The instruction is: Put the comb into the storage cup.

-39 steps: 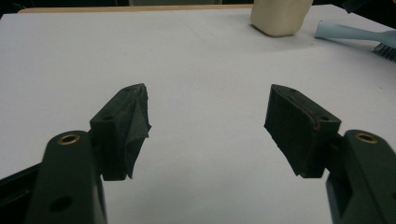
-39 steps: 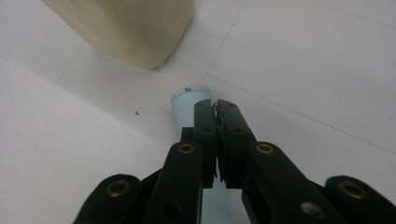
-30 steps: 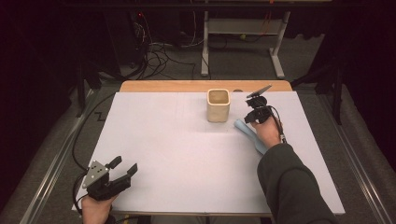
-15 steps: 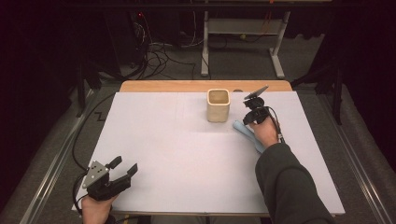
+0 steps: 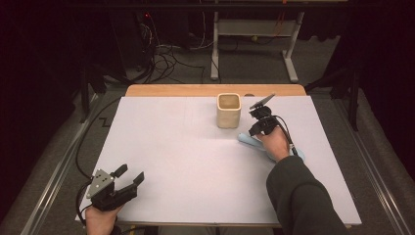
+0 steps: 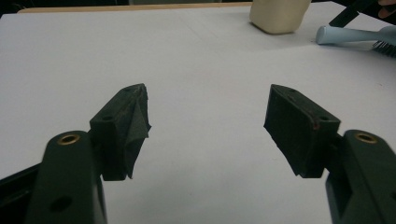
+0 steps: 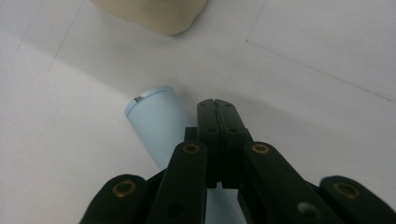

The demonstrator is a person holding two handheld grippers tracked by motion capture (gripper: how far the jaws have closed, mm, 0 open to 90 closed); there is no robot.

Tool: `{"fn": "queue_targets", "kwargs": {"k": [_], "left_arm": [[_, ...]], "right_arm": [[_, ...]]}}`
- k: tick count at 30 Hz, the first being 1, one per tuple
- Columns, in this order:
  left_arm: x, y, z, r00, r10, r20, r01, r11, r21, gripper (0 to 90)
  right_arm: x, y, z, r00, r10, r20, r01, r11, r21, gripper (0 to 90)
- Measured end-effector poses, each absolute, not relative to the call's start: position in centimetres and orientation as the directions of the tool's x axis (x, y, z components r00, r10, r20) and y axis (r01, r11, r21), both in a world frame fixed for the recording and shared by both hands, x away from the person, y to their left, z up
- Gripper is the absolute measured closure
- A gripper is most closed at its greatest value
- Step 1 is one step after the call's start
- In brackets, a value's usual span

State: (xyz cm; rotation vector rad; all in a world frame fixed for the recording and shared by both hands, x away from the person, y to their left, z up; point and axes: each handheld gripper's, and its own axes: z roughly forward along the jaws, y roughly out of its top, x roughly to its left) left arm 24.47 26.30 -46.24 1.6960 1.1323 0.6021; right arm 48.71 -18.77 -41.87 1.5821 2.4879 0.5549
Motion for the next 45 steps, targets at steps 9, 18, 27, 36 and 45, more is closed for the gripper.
{"fn": "queue_targets", "kwargs": {"k": [9,18,27,36,45], "left_arm": [[24.4,26.3,-46.2,0.447,0.888,-0.106,0.408,-0.097,0.908,31.4],[24.4,26.3,-46.2,0.447,0.888,-0.106,0.408,-0.097,0.908,31.4],[24.4,26.2,-46.2,0.448,0.888,-0.106,0.408,-0.097,0.908,31.4],[24.4,26.2,-46.2,0.448,0.888,-0.106,0.409,-0.098,0.907,31.4],[24.4,26.2,-46.2,0.447,0.888,-0.106,0.410,-0.098,0.907,31.4]], "right_arm": [[47.3,-18.5,-41.8,-0.460,0.884,0.082,0.835,0.399,0.378,90.0],[46.4,-18.4,-42.2,-0.477,0.873,0.097,0.832,0.414,0.368,90.0],[45.2,-18.3,-42.5,-0.503,0.859,0.101,0.823,0.440,0.360,90.0],[43.6,-18.3,-42.6,-0.545,0.834,0.091,0.797,0.481,0.365,90.0],[41.9,-18.5,-42.4,-0.573,0.814,0.098,0.776,0.501,0.383,90.0]]}}
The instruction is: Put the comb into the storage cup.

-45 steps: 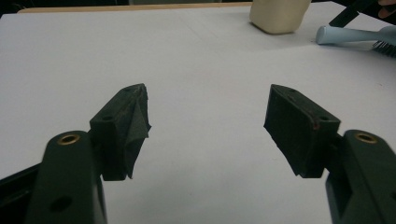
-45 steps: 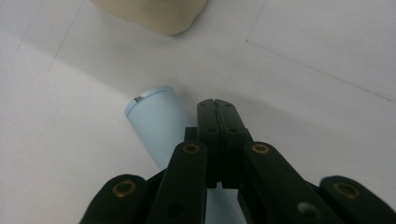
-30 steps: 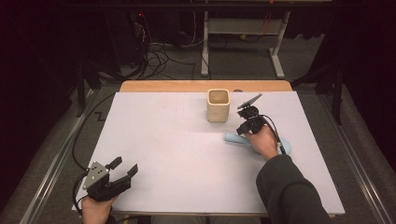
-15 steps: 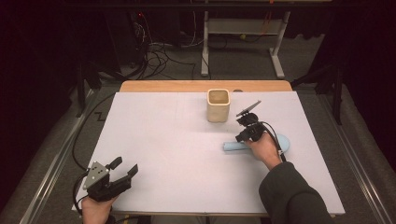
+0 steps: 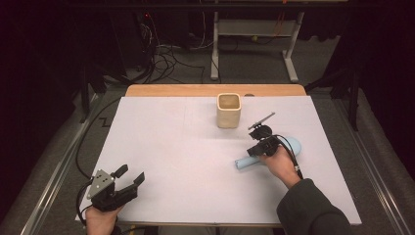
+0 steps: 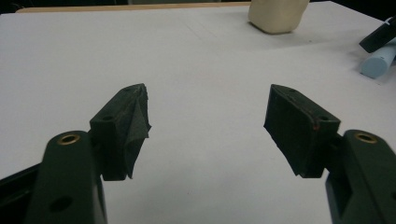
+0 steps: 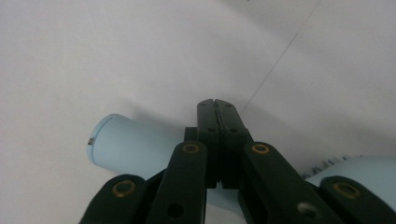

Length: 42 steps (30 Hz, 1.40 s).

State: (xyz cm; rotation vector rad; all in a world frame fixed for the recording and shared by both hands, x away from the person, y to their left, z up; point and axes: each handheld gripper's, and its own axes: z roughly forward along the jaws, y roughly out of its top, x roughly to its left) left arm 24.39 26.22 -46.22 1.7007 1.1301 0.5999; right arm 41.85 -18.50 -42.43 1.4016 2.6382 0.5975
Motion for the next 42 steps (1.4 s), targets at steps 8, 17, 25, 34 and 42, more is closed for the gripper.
{"fn": "queue_targets", "kwargs": {"k": [8,17,25,34,42], "left_arm": [[24.4,26.2,-46.2,0.446,0.889,-0.107,0.409,-0.096,0.908,31.4],[24.4,26.2,-46.2,0.445,0.889,-0.109,0.410,-0.094,0.907,31.4],[24.4,26.1,-46.2,0.447,0.887,-0.112,0.409,-0.091,0.908,31.2],[24.3,26.1,-46.2,0.450,0.885,-0.115,0.405,-0.088,0.910,31.1],[24.4,26.1,-46.2,0.450,0.885,-0.115,0.406,-0.088,0.910,31.1]], "right_arm": [[40.4,-18.8,-42.4,-0.593,0.798,0.104,0.762,0.515,0.392,90.0],[39.3,-19.2,-42.5,-0.614,0.784,0.098,0.746,0.534,0.398,90.0],[38.2,-19.4,-42.4,-0.633,0.770,0.083,0.729,0.556,0.398,90.0],[37.2,-20.1,-42.4,-0.642,0.762,0.092,0.724,0.561,0.402,89.7],[36.3,-21.0,-42.3,-0.642,0.761,0.091,0.724,0.563,0.399,89.7]]}}
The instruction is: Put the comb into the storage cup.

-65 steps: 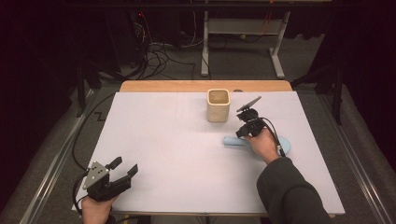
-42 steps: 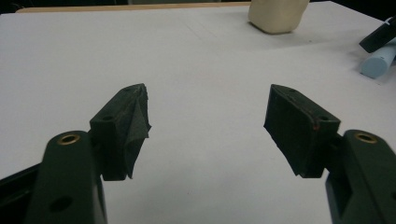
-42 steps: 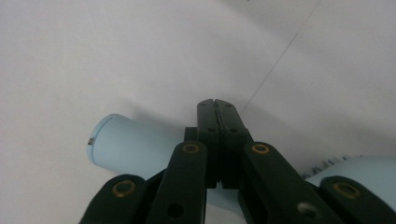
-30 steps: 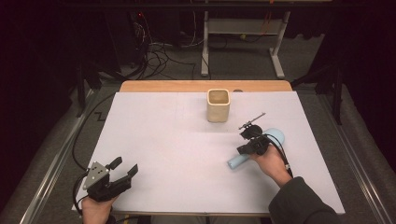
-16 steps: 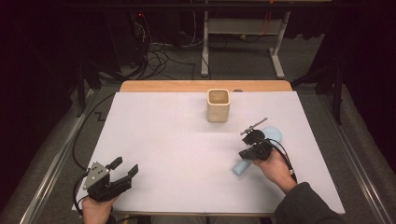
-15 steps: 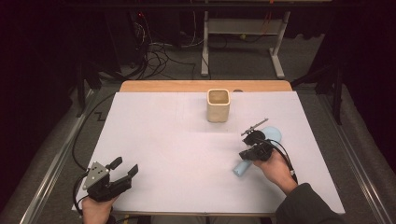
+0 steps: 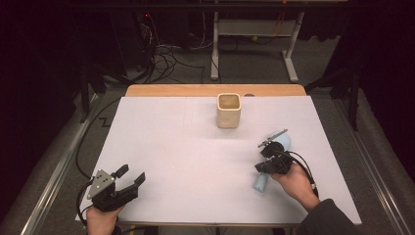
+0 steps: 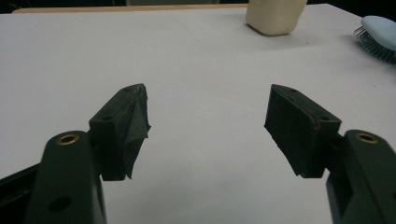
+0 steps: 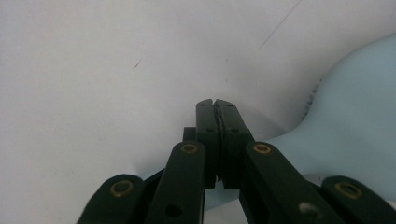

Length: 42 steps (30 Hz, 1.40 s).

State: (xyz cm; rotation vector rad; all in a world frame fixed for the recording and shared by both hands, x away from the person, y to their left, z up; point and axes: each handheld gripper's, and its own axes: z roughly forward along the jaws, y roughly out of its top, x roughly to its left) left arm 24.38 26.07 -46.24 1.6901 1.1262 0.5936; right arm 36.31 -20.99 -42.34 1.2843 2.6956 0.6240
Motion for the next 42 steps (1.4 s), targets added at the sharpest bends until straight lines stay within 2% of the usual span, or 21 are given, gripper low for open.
{"fn": "queue_targets", "kwargs": {"k": [36,42], "left_arm": [[24.4,26.1,-46.2,0.445,0.888,-0.114,0.405,-0.086,0.910,31.1],[24.4,26.1,-46.2,0.446,0.888,-0.113,0.404,-0.087,0.911,31.0]], "right_arm": [[34.6,-24.8,-42.2,-0.615,0.788,0.027,0.735,0.560,0.382,89.1],[34.4,-24.8,-42.1,-0.613,0.789,0.037,0.734,0.552,0.396,84.9]]}}
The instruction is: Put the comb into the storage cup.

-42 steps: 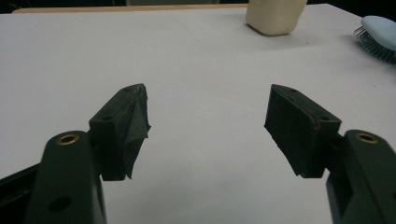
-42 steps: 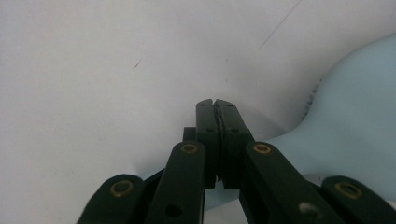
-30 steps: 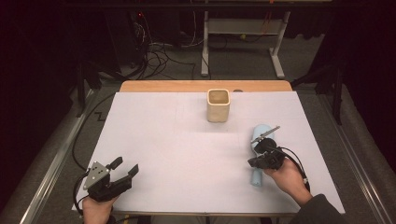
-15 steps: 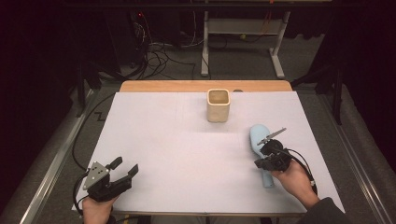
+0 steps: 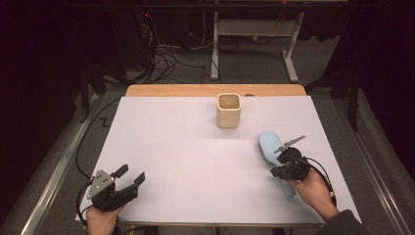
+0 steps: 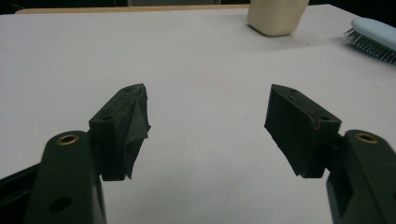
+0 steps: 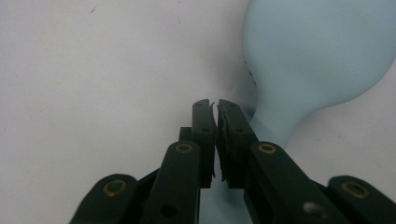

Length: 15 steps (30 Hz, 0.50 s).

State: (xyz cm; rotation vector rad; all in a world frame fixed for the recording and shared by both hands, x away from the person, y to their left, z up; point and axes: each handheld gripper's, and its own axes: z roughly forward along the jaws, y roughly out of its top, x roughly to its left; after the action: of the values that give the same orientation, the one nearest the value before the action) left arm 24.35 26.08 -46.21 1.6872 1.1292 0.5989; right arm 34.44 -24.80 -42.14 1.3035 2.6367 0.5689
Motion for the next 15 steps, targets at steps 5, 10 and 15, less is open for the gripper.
{"fn": "queue_targets", "kwargs": {"k": [5,10,15], "left_arm": [[24.3,26.1,-46.2,0.444,0.888,-0.115,0.404,-0.085,0.911,31.0],[24.3,26.1,-46.2,0.443,0.889,-0.114,0.404,-0.085,0.911,30.8],[24.3,26.1,-46.2,0.442,0.890,-0.113,0.404,-0.085,0.911,30.7]], "right_arm": [[34.1,-24.7,-41.4,-0.613,0.788,0.056,0.722,0.530,0.444,71.9],[33.9,-24.8,-40.8,-0.600,0.798,0.051,0.715,0.507,0.482,62.1],[34.0,-25.2,-40.6,-0.569,0.821,0.036,0.726,0.482,0.491,54.9]]}}
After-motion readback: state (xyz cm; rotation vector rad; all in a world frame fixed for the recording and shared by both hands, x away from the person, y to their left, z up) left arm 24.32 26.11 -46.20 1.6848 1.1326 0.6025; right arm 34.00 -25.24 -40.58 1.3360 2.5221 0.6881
